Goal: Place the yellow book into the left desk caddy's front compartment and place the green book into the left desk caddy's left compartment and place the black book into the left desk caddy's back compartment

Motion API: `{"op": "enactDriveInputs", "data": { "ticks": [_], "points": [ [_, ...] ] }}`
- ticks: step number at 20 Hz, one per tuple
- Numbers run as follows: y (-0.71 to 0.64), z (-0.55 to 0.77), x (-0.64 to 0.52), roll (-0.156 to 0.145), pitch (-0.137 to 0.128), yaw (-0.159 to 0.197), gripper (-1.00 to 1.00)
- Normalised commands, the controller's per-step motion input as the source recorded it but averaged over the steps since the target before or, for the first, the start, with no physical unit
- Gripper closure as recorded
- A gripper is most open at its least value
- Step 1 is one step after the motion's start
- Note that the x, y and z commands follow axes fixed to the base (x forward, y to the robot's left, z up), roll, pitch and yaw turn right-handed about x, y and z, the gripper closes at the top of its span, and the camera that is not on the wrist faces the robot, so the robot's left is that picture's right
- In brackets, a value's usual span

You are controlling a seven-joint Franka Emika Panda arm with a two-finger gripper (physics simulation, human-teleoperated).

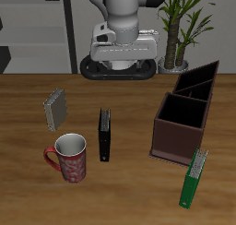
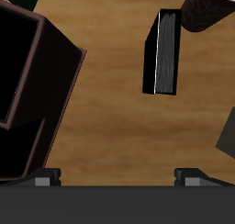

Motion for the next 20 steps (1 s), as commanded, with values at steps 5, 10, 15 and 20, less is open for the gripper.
{"op": "enactDriveInputs", "data": {
  "ticks": [5, 10, 15, 20],
  "points": [
    [-0.54, -0.08, -0.13, 0.040, -0.033, -0.039, -1.00],
    [-0.54, -0.06, 0.00, -0.052, 0.022, -0.019, -1.00],
    [-0.84, -0.02, -0.08, -0.062, -0.019, -0.025, -1.00],
    [-0.78, -0.12, 0.00, -0.032, -0.002, 0.029, -1.00]
  ]
}}
